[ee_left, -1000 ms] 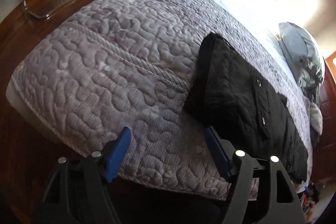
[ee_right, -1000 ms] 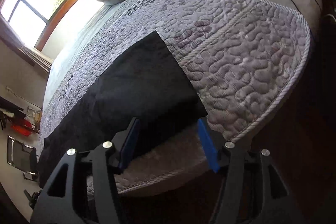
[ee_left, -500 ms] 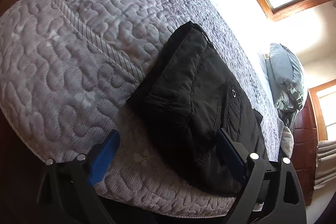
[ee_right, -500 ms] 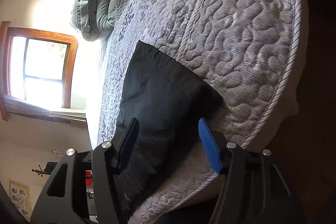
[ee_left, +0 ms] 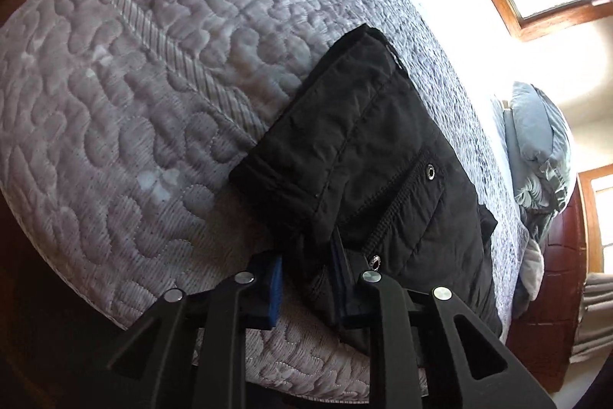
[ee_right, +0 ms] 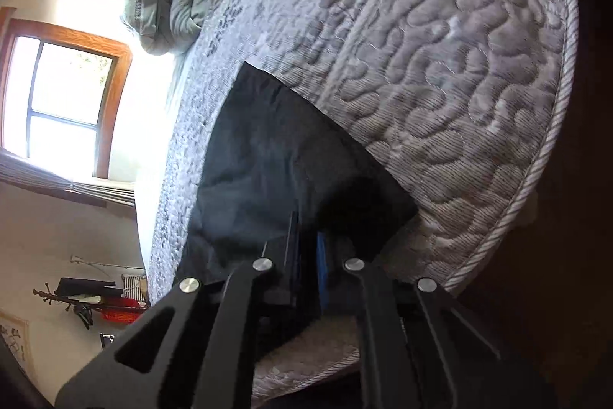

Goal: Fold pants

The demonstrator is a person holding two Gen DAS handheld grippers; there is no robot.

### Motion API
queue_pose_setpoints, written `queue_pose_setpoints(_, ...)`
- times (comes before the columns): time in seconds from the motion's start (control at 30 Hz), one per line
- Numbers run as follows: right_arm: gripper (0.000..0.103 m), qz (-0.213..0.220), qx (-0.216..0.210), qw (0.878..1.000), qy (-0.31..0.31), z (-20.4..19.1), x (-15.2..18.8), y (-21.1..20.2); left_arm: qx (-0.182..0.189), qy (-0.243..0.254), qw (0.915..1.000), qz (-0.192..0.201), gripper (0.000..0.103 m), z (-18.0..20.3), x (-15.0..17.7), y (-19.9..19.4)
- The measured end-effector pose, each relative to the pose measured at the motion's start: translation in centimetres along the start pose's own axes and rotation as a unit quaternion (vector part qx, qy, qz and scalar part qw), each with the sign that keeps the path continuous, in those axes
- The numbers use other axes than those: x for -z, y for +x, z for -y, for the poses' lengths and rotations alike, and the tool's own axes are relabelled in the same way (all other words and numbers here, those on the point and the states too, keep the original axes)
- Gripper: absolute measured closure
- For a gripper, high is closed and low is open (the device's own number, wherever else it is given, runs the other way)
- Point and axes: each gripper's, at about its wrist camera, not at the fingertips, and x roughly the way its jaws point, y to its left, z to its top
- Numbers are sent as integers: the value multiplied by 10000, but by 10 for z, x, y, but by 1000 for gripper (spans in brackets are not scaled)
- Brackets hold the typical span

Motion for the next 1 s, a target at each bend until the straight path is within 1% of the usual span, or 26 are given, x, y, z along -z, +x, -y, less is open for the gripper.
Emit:
queue_pose_setpoints(0.13, 97, 47, -20, 10000, 37, 4, 2, 1, -130, 280, 9995, 53, 82, 10, 4, -1)
queue_pose_setpoints(0.2, 97, 29, 62, 10000, 45, 4, 3, 1, -94, 225, 9997, 78, 82, 8, 3, -3)
queue_pose_setpoints(0.33, 97, 141, 48, 9999, 38, -1, 7, -8, -78, 159, 9997, 161, 82, 4, 3, -7)
queue_pose_setpoints(0.43, 97, 51, 147, 9998, 128, 10, 10, -4, -179, 240, 9995, 142, 82, 3, 3, -5)
queue_pose_setpoints(0.5, 94, -77, 183, 9996, 208, 19, 12, 1, -216, 267, 9993, 123, 82, 4, 2, -4)
queue_pose_setpoints(0.53, 90, -138, 112, 9995, 248, 21, 11, 2, -210, 277, 9993, 101, 82, 5, 1, -4)
queue_pose_setpoints(0.57, 83, -106, -16, 9995, 289, 22, 11, -3, -197, 304, 9993, 76, 81, 6, 1, -4)
queue_pose_setpoints(0.6, 77, 20, -144, 9993, 331, 22, 10, -12, -184, 344, 9992, 62, 78, 6, 0, -5)
queue_pose_setpoints(0.63, 66, 180, -201, 9990, 370, 23, 9, -23, -182, 383, 9991, 78, 77, 8, 1, -8)
queue_pose_setpoints(0.67, 63, 334, -157, 9985, 403, 25, 8, -34, -177, 425, 9989, 110, 70, 7, 2, -11)
queue_pose_setpoints(0.7, 63, 416, -141, 9981, 436, 28, 7, -42, -144, 472, 9987, 124, 58, 8, 3, -13)
queue_pose_setpoints(0.77, 61, 414, -189, 9977, 510, 35, 7, -49, -96, 570, 9982, 186, 48, 10, 8, -16)
queue_pose_setpoints(0.8, 58, 351, -233, 9976, 545, 39, 8, -48, -94, 624, 9978, 195, 46, 12, 10, -17)
queue_pose_setpoints(0.83, 50, 316, -271, 9975, 573, 41, 9, -48, -50, 686, 9975, 168, 46, 15, 13, -16)
queue_pose_setpoints(0.87, 46, 326, -293, 9972, 605, 43, 11, -47, 15, 723, 9973, 148, 42, 18, 15, -16)
queue_pose_setpoints(0.9, 44, 348, -340, 9968, 634, 45, 12, -45, 73, 753, 9970, 145, 38, 21, 17, -15)
queue_pose_setpoints(0.97, 36, 345, -454, 9956, 745, 48, 12, -38, 100, 827, 9963, 215, 22, 28, 20, -16)
queue_pose_setpoints(1.0, 34, 317, -481, 9952, 794, 51, 13, -33, 95, 847, 9960, 270, 20, 31, 21, -17)
